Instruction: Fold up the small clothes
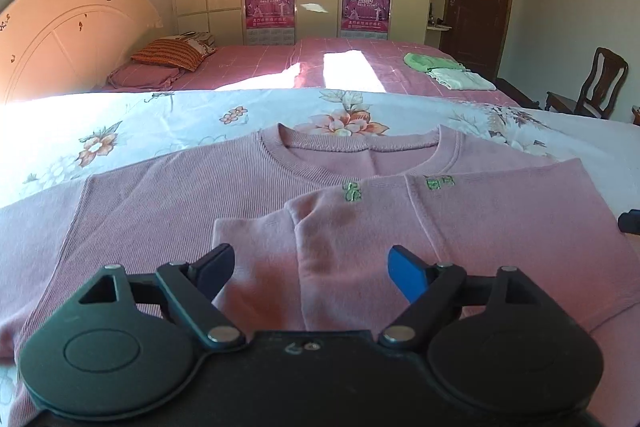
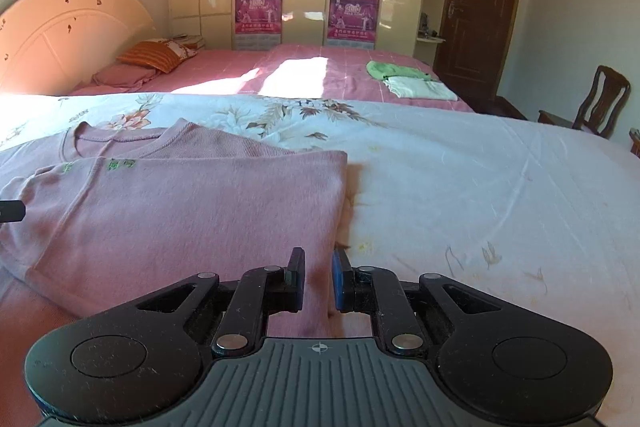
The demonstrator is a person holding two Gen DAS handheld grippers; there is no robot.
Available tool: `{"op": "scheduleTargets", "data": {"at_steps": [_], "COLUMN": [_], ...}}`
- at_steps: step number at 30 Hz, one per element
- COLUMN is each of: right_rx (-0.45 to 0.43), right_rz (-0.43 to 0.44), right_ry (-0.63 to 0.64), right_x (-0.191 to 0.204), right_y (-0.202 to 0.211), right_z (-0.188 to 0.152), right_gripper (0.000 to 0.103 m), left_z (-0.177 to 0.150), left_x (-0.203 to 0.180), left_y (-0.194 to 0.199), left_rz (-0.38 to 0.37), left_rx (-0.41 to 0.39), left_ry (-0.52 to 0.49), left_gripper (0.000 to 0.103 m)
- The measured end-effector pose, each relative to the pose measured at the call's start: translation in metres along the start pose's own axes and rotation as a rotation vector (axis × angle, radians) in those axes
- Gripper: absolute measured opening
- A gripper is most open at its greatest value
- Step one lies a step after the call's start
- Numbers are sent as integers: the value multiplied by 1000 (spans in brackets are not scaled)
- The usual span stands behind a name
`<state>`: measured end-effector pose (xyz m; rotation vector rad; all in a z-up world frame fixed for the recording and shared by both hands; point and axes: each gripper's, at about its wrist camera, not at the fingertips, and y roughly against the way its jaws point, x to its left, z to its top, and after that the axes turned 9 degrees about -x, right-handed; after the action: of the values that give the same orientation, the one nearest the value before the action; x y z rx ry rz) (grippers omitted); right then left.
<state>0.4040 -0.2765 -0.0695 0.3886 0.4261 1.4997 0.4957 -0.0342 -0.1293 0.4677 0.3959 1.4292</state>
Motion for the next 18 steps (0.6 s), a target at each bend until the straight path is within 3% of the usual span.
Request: {"op": "scheduleTargets", "data": {"at_steps": [3,10,12,18], "right_rx": [12,-5,29,18], "right_rz": [4,86,83,82], "right_ry": [-17,-23,6,44], "right_x": [-8,-22,-23,-17], "right_y": [-30,-79,-98,-100], "right_z": [9,29,30,38], "right_gripper": [12,12,12,12], "left_z": [5,10,8,5], "left_x": [0,11,15,19], "left_y": [-22,-42,-46,-44], "left_rz": [21,74,76,71], "left_rx": [39,45,52,36], "left_ry": [-8,6,25,23], "left_gripper": [83,88,91,91]}}
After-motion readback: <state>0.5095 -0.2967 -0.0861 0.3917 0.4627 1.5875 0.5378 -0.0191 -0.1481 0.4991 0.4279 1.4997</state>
